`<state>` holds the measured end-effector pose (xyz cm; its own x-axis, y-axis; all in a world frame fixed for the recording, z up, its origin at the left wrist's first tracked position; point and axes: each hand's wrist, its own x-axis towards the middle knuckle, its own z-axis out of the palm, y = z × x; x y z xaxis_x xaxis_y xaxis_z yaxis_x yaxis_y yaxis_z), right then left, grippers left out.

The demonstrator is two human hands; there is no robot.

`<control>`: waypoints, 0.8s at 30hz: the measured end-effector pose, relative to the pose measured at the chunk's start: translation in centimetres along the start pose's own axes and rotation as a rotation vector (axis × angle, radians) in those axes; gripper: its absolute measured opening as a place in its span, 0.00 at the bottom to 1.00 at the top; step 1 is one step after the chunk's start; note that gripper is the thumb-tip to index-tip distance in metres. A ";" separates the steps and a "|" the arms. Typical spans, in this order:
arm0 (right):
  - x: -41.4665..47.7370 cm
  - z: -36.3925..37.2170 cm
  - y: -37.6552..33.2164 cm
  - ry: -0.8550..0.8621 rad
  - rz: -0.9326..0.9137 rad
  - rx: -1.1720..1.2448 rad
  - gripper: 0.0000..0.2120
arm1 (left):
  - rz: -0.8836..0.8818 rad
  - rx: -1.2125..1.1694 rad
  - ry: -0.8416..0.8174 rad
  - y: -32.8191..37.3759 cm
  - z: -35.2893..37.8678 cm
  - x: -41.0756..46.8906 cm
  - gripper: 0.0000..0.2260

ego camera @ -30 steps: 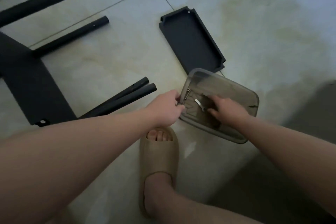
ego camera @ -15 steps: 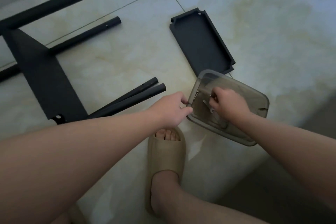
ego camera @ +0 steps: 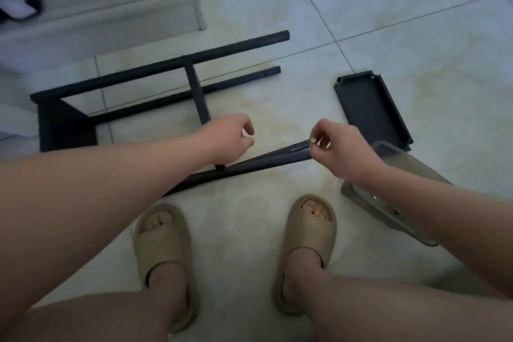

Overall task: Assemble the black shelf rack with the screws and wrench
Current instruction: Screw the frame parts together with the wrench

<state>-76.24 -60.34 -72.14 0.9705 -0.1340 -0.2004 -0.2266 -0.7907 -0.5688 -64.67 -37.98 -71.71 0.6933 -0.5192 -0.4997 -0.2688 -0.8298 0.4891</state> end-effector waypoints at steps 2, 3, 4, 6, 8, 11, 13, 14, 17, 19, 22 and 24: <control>1.1 1.9 -2.7 -0.048 -0.045 -0.002 0.02 | -0.053 -0.006 0.044 -3.2 -1.3 -0.8 0.06; 1.7 2.9 -4.0 -0.074 -0.063 0.001 0.02 | -0.078 0.002 0.059 -4.7 -1.7 -1.1 0.07; 2.2 4.1 -5.0 -0.103 -0.079 0.005 0.02 | -0.104 0.008 0.064 -6.1 -1.9 -1.4 0.09; 3.1 6.1 -6.5 -0.171 -0.107 0.010 0.01 | -0.167 0.007 0.031 -8.6 -2.0 -1.6 0.12; 3.8 8.0 -7.3 -0.287 -0.145 0.004 0.02 | -0.221 0.000 -0.041 -10.5 -1.5 -1.4 0.15; 4.5 10.3 -7.5 -0.486 -0.214 -0.124 0.05 | -0.247 -0.119 -0.107 -12.2 -0.4 -0.3 0.19; 4.6 11.4 -7.2 -0.565 -0.241 -0.226 0.06 | -0.237 -0.267 -0.117 -12.6 0.1 0.6 0.20; 4.7 11.9 -6.9 -0.587 -0.249 -0.253 0.06 | -0.228 -0.348 -0.118 -12.5 0.3 1.1 0.19; 4.8 12.7 -6.0 -0.607 -0.277 -0.294 0.05 | -0.202 -0.502 -0.120 -12.3 0.9 2.3 0.15; 5.0 13.1 -5.4 -0.582 -0.297 -0.282 0.02 | -0.187 -0.544 -0.111 -12.5 1.4 2.8 0.13; 5.4 13.4 -4.7 -0.554 -0.336 -0.312 0.02 | -0.175 -0.606 -0.089 -12.9 2.1 3.1 0.09; 5.4 13.4 -4.4 -0.564 -0.348 -0.342 0.03 | -0.161 -0.643 -0.072 -13.0 2.3 3.0 0.10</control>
<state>-71.06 -49.58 -81.44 0.7713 0.4118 -0.4853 0.2133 -0.8856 -0.4125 -60.64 -29.27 -81.23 0.6395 -0.4294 -0.6377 0.3019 -0.6226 0.7220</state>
